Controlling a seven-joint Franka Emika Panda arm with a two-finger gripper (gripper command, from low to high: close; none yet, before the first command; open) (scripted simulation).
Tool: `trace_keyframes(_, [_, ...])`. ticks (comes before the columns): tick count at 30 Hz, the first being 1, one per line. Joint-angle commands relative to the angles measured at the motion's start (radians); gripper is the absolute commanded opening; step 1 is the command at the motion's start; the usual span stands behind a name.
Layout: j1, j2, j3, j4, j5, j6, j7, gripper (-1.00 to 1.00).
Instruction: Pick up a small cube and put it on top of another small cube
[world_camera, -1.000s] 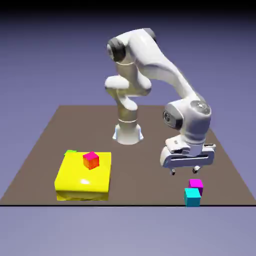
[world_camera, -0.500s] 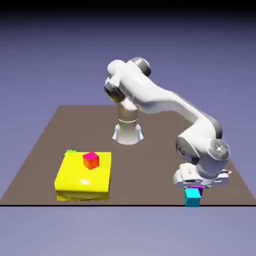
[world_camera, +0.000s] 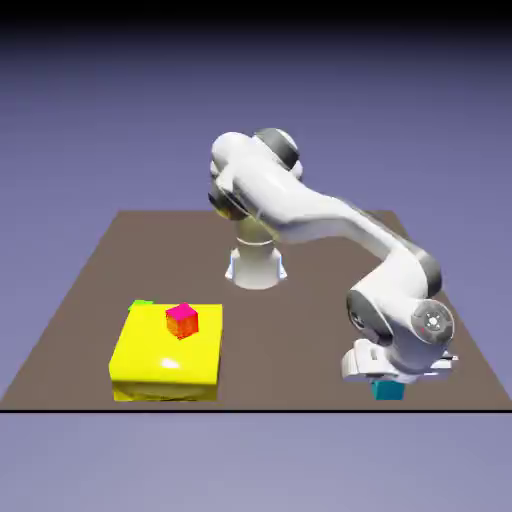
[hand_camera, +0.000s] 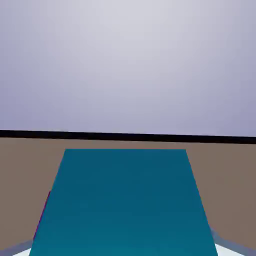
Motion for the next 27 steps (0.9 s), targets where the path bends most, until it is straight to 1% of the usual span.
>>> trace_keyframes(1, [0.004,-0.035,-0.033,-0.029,0.002,0.008,-0.043,-1.00])
trace_keyframes(27, [0.115,-0.945,-0.870,-0.778,0.099,0.216,-1.161,-1.00])
